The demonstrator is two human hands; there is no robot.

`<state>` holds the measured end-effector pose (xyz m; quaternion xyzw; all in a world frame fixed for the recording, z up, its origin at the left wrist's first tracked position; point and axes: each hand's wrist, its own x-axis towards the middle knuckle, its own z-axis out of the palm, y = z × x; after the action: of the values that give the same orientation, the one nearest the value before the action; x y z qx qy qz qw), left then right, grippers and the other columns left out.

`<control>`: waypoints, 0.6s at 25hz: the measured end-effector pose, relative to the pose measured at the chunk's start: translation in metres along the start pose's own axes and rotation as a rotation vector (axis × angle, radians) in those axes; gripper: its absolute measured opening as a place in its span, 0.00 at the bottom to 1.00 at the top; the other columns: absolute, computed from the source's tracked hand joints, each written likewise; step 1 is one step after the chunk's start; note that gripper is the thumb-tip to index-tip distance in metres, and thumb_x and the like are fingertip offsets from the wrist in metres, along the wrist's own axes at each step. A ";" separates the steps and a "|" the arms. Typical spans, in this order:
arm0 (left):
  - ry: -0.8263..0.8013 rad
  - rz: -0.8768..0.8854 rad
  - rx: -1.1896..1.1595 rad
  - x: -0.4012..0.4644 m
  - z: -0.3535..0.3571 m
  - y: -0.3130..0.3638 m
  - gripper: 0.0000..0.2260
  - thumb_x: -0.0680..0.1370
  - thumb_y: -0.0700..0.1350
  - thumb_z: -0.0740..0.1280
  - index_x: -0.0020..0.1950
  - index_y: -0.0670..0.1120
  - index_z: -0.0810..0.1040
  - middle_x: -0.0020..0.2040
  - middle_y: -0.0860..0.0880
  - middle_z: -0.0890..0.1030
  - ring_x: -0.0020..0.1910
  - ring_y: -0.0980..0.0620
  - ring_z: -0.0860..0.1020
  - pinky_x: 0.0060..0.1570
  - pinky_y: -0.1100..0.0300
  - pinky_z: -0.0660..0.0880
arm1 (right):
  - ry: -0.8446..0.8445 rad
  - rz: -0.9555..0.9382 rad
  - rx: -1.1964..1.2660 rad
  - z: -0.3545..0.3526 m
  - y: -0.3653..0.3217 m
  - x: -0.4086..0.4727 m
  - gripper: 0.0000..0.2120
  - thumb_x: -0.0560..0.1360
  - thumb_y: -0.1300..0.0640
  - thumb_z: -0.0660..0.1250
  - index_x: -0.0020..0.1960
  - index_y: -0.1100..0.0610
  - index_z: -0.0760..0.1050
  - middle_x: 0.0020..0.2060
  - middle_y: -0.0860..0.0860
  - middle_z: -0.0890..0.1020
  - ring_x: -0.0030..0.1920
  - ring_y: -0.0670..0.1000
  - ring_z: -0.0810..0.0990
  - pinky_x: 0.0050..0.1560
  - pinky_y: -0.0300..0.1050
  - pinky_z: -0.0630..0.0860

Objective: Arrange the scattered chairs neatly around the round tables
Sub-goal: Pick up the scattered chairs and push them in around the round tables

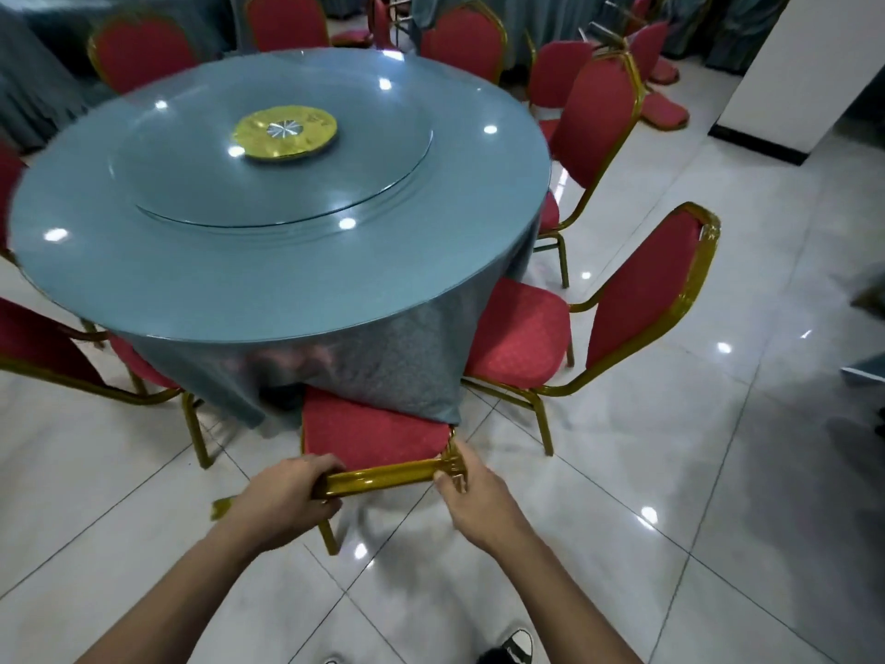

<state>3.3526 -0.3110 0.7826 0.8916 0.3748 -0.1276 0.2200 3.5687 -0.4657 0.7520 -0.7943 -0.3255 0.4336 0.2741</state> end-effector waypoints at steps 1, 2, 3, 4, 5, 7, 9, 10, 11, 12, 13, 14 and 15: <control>0.014 0.035 -0.026 0.008 -0.003 0.036 0.11 0.76 0.55 0.70 0.57 0.63 0.74 0.49 0.61 0.78 0.47 0.62 0.76 0.46 0.66 0.75 | -0.016 -0.028 -0.006 -0.022 0.011 -0.002 0.28 0.80 0.41 0.60 0.78 0.36 0.54 0.69 0.50 0.74 0.67 0.53 0.74 0.66 0.57 0.74; 0.031 0.062 -0.054 0.018 -0.004 0.070 0.12 0.76 0.57 0.70 0.58 0.63 0.74 0.51 0.61 0.77 0.49 0.62 0.76 0.50 0.64 0.76 | -0.021 -0.047 -0.013 -0.045 0.021 -0.003 0.28 0.81 0.43 0.61 0.77 0.35 0.54 0.68 0.49 0.74 0.67 0.52 0.75 0.66 0.55 0.75; 0.046 0.081 -0.082 0.030 -0.002 0.107 0.13 0.76 0.58 0.69 0.59 0.62 0.74 0.53 0.62 0.77 0.50 0.62 0.76 0.53 0.62 0.77 | -0.010 -0.065 -0.025 -0.073 0.034 -0.001 0.27 0.81 0.44 0.61 0.76 0.35 0.55 0.68 0.48 0.74 0.67 0.51 0.75 0.65 0.54 0.75; 0.058 0.092 -0.105 0.042 0.001 0.139 0.14 0.76 0.59 0.69 0.61 0.62 0.74 0.54 0.62 0.77 0.52 0.62 0.76 0.55 0.61 0.77 | 0.016 -0.075 -0.044 -0.100 0.045 0.003 0.27 0.81 0.45 0.62 0.77 0.36 0.56 0.69 0.48 0.74 0.67 0.50 0.75 0.65 0.52 0.75; 0.073 0.099 -0.120 0.053 0.005 0.167 0.14 0.77 0.60 0.68 0.62 0.62 0.74 0.55 0.62 0.77 0.53 0.62 0.76 0.56 0.60 0.77 | 0.051 -0.082 -0.055 -0.126 0.055 0.008 0.27 0.81 0.46 0.62 0.77 0.38 0.57 0.70 0.47 0.73 0.67 0.50 0.74 0.65 0.51 0.75; 0.115 0.094 -0.131 0.076 0.010 0.216 0.12 0.79 0.57 0.65 0.62 0.59 0.75 0.57 0.61 0.78 0.54 0.60 0.77 0.56 0.57 0.77 | 0.122 -0.116 -0.053 -0.180 0.074 0.019 0.25 0.81 0.46 0.61 0.77 0.39 0.60 0.71 0.46 0.73 0.68 0.48 0.74 0.66 0.51 0.74; 0.179 0.105 -0.159 0.105 0.013 0.258 0.09 0.80 0.54 0.64 0.60 0.57 0.77 0.55 0.59 0.80 0.52 0.59 0.78 0.53 0.59 0.76 | 0.192 -0.166 -0.074 -0.234 0.088 0.031 0.23 0.81 0.48 0.62 0.75 0.39 0.63 0.69 0.45 0.75 0.67 0.46 0.74 0.66 0.49 0.74; 0.209 0.119 -0.183 0.119 0.015 0.278 0.09 0.80 0.52 0.63 0.59 0.56 0.78 0.54 0.59 0.81 0.51 0.59 0.79 0.51 0.61 0.75 | 0.228 -0.191 -0.091 -0.260 0.093 0.039 0.22 0.81 0.49 0.62 0.75 0.41 0.65 0.68 0.45 0.75 0.66 0.46 0.75 0.65 0.47 0.74; 0.238 0.130 -0.200 0.136 0.014 0.298 0.08 0.80 0.52 0.63 0.58 0.56 0.78 0.53 0.59 0.81 0.51 0.59 0.79 0.50 0.62 0.74 | 0.260 -0.214 -0.105 -0.287 0.097 0.049 0.21 0.82 0.50 0.62 0.74 0.43 0.67 0.67 0.45 0.76 0.64 0.46 0.75 0.63 0.45 0.73; 0.258 0.141 -0.217 0.156 0.012 0.316 0.08 0.80 0.51 0.63 0.57 0.55 0.78 0.53 0.59 0.81 0.51 0.59 0.78 0.50 0.62 0.74 | 0.290 -0.234 -0.126 -0.313 0.099 0.062 0.20 0.82 0.51 0.62 0.73 0.44 0.68 0.65 0.45 0.77 0.62 0.46 0.76 0.61 0.43 0.73; 0.266 0.152 -0.239 0.175 0.010 0.333 0.08 0.80 0.51 0.63 0.57 0.55 0.78 0.53 0.59 0.81 0.52 0.59 0.78 0.51 0.60 0.75 | 0.310 -0.241 -0.148 -0.337 0.099 0.075 0.20 0.82 0.51 0.62 0.73 0.45 0.68 0.62 0.44 0.77 0.61 0.45 0.76 0.60 0.42 0.73; 0.270 0.156 -0.270 0.203 0.011 0.353 0.08 0.80 0.51 0.63 0.56 0.54 0.78 0.52 0.58 0.81 0.51 0.59 0.78 0.52 0.58 0.76 | 0.320 -0.242 -0.171 -0.366 0.103 0.093 0.19 0.82 0.51 0.63 0.73 0.45 0.69 0.60 0.44 0.77 0.60 0.46 0.76 0.60 0.43 0.74; 0.275 0.155 -0.297 0.231 0.013 0.373 0.07 0.80 0.50 0.63 0.56 0.54 0.79 0.52 0.58 0.81 0.51 0.59 0.78 0.52 0.57 0.76 | 0.328 -0.248 -0.203 -0.395 0.107 0.112 0.19 0.82 0.51 0.63 0.72 0.45 0.69 0.61 0.44 0.77 0.60 0.46 0.77 0.61 0.44 0.75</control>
<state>3.7804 -0.4083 0.7914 0.8845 0.3463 0.0693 0.3048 3.9878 -0.5098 0.8050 -0.8316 -0.4137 0.2269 0.2931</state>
